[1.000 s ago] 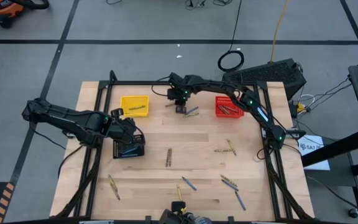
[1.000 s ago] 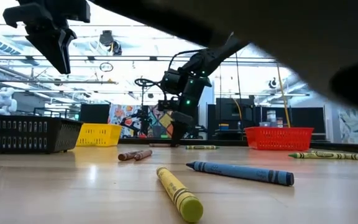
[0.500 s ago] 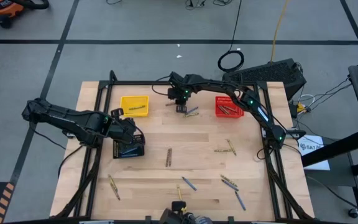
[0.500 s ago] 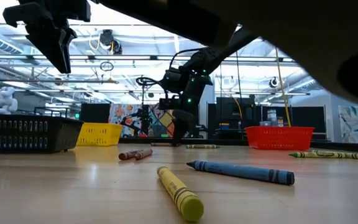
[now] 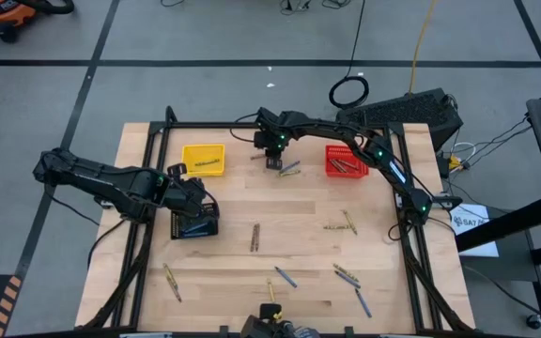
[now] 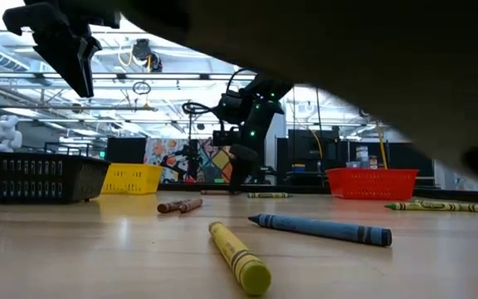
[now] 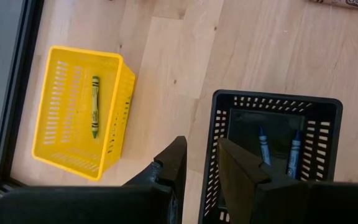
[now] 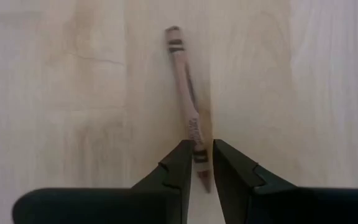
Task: Sort crayons
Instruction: Put the brown crayon into the red bin
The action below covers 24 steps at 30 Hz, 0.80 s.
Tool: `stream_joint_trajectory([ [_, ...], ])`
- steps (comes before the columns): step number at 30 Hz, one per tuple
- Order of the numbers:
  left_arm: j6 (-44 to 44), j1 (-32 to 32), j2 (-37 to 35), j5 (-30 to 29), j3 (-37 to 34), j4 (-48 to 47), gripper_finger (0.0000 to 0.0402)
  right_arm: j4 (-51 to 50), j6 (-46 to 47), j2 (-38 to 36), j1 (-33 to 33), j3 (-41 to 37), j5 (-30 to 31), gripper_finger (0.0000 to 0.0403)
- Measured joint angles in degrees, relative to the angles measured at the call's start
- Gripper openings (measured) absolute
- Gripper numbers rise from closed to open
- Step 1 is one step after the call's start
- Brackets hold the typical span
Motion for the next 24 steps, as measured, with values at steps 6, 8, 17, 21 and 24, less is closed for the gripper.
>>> stream_joint_trajectory([
  [6,-0.07,-0.02,0.00,0.02,0.00,0.03,0.0085,0.40,-1.95,0.81,0.96,0.22,4.23,0.0058],
  [8,-0.11,-0.01,0.00,0.02,0.01,0.04,0.0085,0.41,-1.83,0.85,0.90,0.22,3.69,0.0058],
  [17,-0.09,-0.01,0.00,0.04,0.01,0.02,0.0085,0.37,-2.10,0.94,0.85,0.22,3.61,0.0058],
  [21,-0.08,0.00,0.00,0.04,0.01,0.02,0.0085,0.35,-2.12,0.96,0.85,0.22,3.54,0.0058],
  [24,0.10,-0.01,0.00,0.04,0.00,0.02,0.0085,0.40,-2.25,0.98,0.85,0.22,3.10,0.0058],
])
